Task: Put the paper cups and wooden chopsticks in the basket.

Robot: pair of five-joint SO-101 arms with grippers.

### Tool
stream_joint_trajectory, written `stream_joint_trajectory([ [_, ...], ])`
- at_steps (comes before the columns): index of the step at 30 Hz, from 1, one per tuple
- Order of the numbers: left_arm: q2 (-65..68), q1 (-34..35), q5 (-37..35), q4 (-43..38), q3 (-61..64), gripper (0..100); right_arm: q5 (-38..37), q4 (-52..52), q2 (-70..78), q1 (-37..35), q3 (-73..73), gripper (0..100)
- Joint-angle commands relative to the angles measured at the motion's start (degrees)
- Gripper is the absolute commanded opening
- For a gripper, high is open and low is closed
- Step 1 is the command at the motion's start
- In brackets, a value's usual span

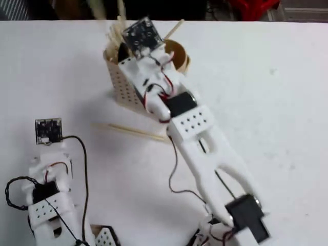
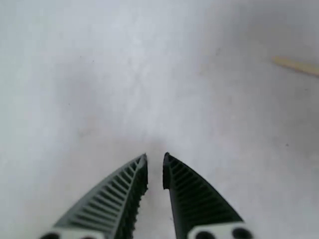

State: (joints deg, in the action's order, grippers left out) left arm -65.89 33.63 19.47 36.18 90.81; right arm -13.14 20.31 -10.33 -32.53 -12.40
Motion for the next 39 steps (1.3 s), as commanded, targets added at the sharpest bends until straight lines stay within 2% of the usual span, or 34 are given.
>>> stream_joint_trajectory([
  [1, -0.75, -0.66, 0.53, -1.05, -0.35, 8, -1.05, 3.03, -7.60, 0.40, -0.18, 20.4],
  [4, -0.75, -0.66, 0.53, -1.05, -0.35, 8, -1.05, 10.42, -13.14, 0.22, 0.00, 22.6],
  [8, -0.75, -0.66, 0.53, -1.05, -0.35, 8, -1.05, 20.70, -20.79, 0.22, -0.26, 18.3],
  [13, -0.75, -0.66, 0.53, -1.05, -0.35, 8, -1.23, 38.99, -27.03, 0.13, -0.26, 11.8],
  [14, -0.75, -0.66, 0.53, -1.05, -0.35, 8, -2.37, 42.07, -27.30, -0.22, -0.26, 11.8],
  [18, -0.75, -0.75, 0.53, -1.14, -0.35, 8, -15.74, 52.44, -25.01, -7.08, -0.53, 17.3],
  [21, -0.75, -0.75, 0.53, -1.14, -0.35, 8, -17.67, 57.54, -20.53, -12.09, -0.62, 20.7],
  [26, -0.75, -0.75, 0.53, -1.14, -0.35, 8, -18.81, 54.64, -7.60, -12.79, -1.58, 21.1],
  [28, -0.75, -0.75, 0.53, -1.14, -0.35, 8, -21.63, 52.53, -1.45, -12.79, -1.76, 21.1],
  [34, -0.75, -0.66, 0.53, -1.14, -0.35, 8, -26.81, 42.15, 13.05, -10.07, -1.32, 21.1],
  [39, -0.75, -0.66, 0.53, -1.14, -0.35, 8, -27.34, 32.22, 17.80, -6.46, -1.41, 21.2],
])
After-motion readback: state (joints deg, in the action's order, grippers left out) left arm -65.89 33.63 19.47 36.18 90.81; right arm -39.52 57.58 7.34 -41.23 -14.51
